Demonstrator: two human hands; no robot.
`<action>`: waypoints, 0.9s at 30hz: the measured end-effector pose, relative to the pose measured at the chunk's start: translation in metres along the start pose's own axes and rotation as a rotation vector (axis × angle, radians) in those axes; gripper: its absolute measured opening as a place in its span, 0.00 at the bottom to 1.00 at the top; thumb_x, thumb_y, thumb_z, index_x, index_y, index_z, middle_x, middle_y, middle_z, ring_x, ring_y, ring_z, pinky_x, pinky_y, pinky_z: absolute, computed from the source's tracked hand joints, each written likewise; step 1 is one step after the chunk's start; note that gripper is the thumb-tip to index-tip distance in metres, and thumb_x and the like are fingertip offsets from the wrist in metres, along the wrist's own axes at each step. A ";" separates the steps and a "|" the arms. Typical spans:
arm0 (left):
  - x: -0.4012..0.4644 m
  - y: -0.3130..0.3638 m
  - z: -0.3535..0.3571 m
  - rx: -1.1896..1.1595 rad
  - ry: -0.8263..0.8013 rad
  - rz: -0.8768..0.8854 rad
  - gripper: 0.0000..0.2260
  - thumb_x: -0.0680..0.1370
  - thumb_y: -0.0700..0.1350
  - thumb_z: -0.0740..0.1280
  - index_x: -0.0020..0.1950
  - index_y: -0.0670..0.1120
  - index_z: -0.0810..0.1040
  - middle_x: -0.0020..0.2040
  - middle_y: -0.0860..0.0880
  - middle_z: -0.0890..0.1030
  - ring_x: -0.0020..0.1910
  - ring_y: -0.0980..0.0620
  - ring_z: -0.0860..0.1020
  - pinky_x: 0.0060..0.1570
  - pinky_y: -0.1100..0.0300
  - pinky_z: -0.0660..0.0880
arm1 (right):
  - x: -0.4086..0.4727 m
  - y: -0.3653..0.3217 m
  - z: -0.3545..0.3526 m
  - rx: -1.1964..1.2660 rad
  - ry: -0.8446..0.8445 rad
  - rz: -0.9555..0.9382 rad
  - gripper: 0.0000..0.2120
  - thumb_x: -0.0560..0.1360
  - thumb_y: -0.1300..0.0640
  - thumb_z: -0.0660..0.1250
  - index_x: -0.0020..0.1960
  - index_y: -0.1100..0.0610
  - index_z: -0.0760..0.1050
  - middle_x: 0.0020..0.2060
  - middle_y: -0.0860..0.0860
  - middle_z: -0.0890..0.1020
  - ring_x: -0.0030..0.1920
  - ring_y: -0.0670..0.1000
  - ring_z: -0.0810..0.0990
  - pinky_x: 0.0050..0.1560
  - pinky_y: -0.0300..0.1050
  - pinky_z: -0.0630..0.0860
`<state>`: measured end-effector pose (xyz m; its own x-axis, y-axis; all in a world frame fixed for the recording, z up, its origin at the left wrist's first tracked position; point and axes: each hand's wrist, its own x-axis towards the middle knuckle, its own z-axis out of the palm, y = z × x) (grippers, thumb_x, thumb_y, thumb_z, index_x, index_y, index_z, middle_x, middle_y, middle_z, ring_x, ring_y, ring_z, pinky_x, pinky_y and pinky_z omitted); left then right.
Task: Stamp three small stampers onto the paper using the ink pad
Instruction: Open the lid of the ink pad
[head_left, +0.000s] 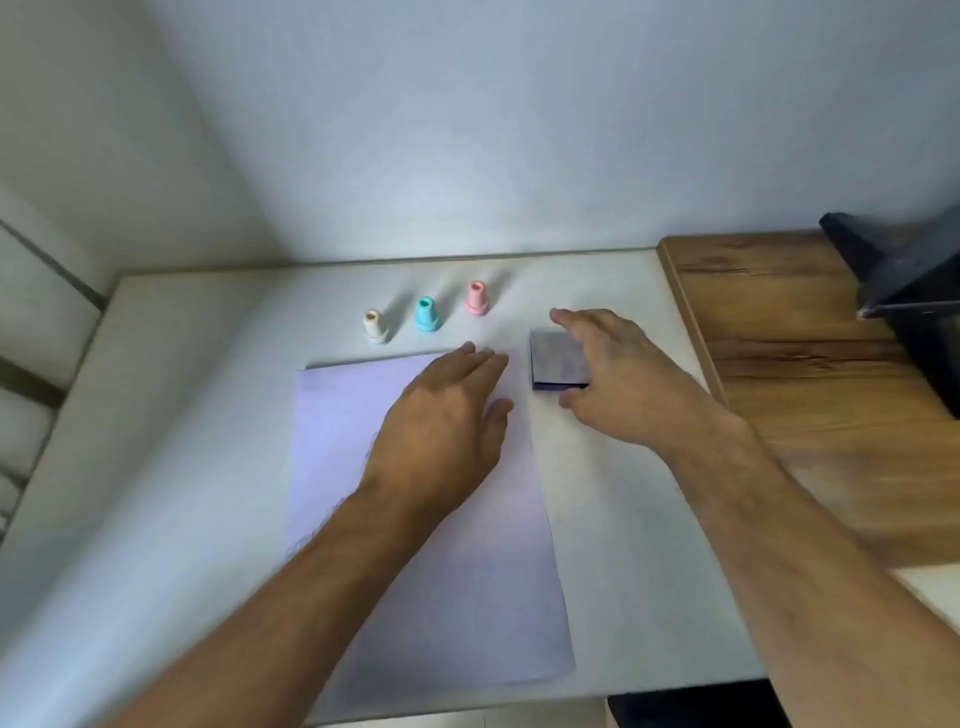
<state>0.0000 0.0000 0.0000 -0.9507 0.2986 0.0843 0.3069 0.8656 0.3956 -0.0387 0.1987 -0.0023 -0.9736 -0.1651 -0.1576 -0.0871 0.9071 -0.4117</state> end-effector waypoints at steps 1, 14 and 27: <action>0.003 0.001 0.004 -0.023 0.009 0.027 0.21 0.80 0.48 0.65 0.73 0.46 0.72 0.71 0.48 0.75 0.73 0.49 0.68 0.68 0.65 0.56 | 0.003 0.001 -0.001 -0.003 0.013 0.000 0.39 0.71 0.57 0.70 0.77 0.47 0.55 0.72 0.48 0.65 0.71 0.53 0.63 0.66 0.44 0.63; 0.011 0.015 0.014 0.086 -0.050 0.150 0.23 0.81 0.49 0.63 0.74 0.43 0.69 0.73 0.46 0.72 0.77 0.45 0.61 0.76 0.56 0.47 | 0.012 0.023 -0.013 0.059 -0.055 0.030 0.33 0.69 0.63 0.70 0.70 0.44 0.65 0.67 0.45 0.70 0.65 0.47 0.69 0.55 0.36 0.65; 0.011 0.009 0.012 0.017 -0.052 0.138 0.22 0.81 0.49 0.63 0.74 0.45 0.70 0.71 0.49 0.75 0.77 0.49 0.62 0.75 0.59 0.44 | 0.009 0.024 -0.021 0.064 -0.021 -0.008 0.27 0.69 0.60 0.64 0.65 0.43 0.72 0.65 0.43 0.73 0.64 0.45 0.71 0.59 0.37 0.67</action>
<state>-0.0066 0.0161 -0.0067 -0.8960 0.4350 0.0895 0.4356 0.8217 0.3675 -0.0539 0.2271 0.0048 -0.9683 -0.1807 -0.1724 -0.0804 0.8791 -0.4698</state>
